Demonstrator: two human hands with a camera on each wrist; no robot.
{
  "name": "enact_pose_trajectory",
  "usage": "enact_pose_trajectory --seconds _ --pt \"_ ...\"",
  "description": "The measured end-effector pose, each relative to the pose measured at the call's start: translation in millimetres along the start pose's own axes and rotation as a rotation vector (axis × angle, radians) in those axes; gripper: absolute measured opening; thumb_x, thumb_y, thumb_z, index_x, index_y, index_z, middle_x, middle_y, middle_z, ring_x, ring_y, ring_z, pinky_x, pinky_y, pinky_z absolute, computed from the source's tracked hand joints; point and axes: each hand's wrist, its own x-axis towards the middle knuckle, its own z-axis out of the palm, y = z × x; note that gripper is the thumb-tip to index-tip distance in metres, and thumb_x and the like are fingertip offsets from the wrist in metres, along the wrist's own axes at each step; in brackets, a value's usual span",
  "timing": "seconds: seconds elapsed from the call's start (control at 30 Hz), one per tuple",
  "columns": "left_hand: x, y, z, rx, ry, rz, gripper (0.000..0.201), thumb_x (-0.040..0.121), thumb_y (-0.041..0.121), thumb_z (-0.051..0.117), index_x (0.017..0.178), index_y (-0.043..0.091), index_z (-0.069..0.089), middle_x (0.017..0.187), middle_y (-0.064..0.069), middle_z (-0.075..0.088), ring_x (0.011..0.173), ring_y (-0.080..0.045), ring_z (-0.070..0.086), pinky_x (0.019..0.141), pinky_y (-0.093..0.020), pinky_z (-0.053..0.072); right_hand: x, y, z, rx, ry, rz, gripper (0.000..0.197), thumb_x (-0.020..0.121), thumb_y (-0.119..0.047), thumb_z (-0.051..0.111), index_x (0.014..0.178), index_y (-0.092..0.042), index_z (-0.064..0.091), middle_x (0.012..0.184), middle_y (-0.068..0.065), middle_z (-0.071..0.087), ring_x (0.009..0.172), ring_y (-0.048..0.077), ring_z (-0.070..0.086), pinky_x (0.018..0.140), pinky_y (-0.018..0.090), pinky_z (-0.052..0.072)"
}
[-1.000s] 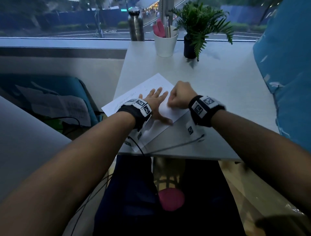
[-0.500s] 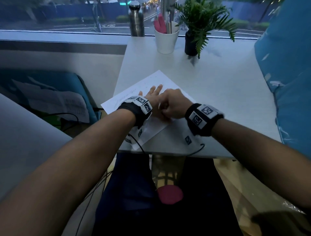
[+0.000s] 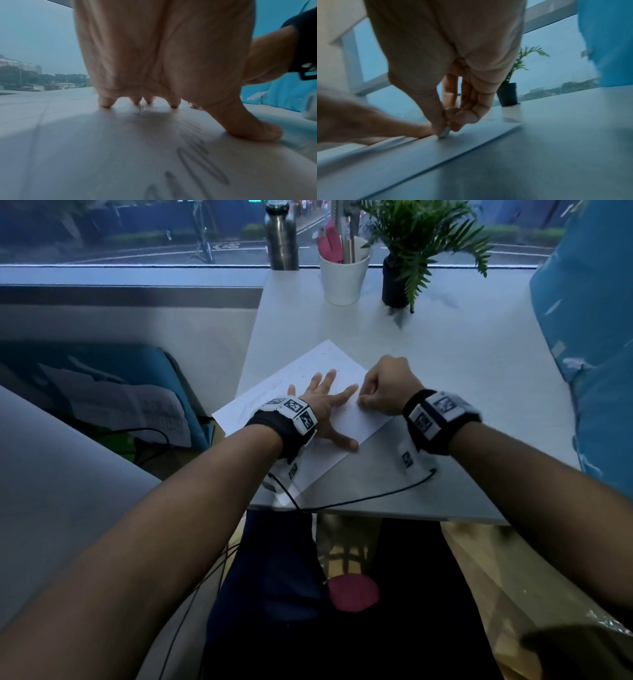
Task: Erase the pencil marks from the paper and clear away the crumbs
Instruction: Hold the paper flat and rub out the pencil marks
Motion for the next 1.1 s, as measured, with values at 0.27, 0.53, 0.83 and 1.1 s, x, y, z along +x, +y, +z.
enact_pose_trajectory --seconds 0.27,0.53,0.83,1.1 --pt "-1.4 2.7 -0.6 0.002 0.0 -0.014 0.127 0.053 0.083 0.07 0.15 0.052 -0.007 0.161 0.002 -0.026 0.148 -0.024 -0.022 0.112 -0.065 -0.007 4.4 11.4 -5.7 0.025 0.023 0.106 0.008 0.072 -0.013 0.071 0.072 -0.007 0.076 0.07 0.004 0.071 0.068 0.016 0.063 0.063 0.019 0.045" --pt "-19.6 -13.0 -6.8 -0.003 -0.015 0.043 0.127 0.058 0.073 0.077 0.153 0.045 -0.003 0.162 -0.001 -0.021 0.149 -0.025 -0.019 0.117 -0.059 -0.008 15.4 12.1 -6.9 -0.011 0.028 0.15 0.006 0.071 -0.01 0.07 0.069 -0.008 0.075 0.073 0.009 0.073 0.079 0.022 0.068 0.074 0.032 0.059" --pt "-19.3 -12.5 -6.7 0.085 -0.076 -0.03 0.129 0.052 0.085 0.069 0.146 0.055 -0.013 0.159 -0.002 -0.029 0.147 -0.029 -0.023 0.114 -0.066 -0.004 -12.1 -19.5 26.2 -0.062 -0.05 -0.042 0.011 0.072 -0.017 0.068 0.079 -0.01 0.072 0.08 0.009 0.07 0.072 0.022 0.063 0.071 0.029 0.054" --pt "-22.6 -10.4 -6.7 0.109 -0.09 -0.036 0.137 0.046 0.084 0.072 0.148 0.052 -0.014 0.159 -0.003 -0.031 0.147 -0.029 -0.024 0.115 -0.066 -0.003 -21.6 -33.4 21.9 -0.086 -0.074 -0.085 0.013 0.07 -0.013 0.064 0.07 -0.001 0.07 0.072 0.01 0.067 0.067 0.025 0.062 0.069 0.029 0.052"
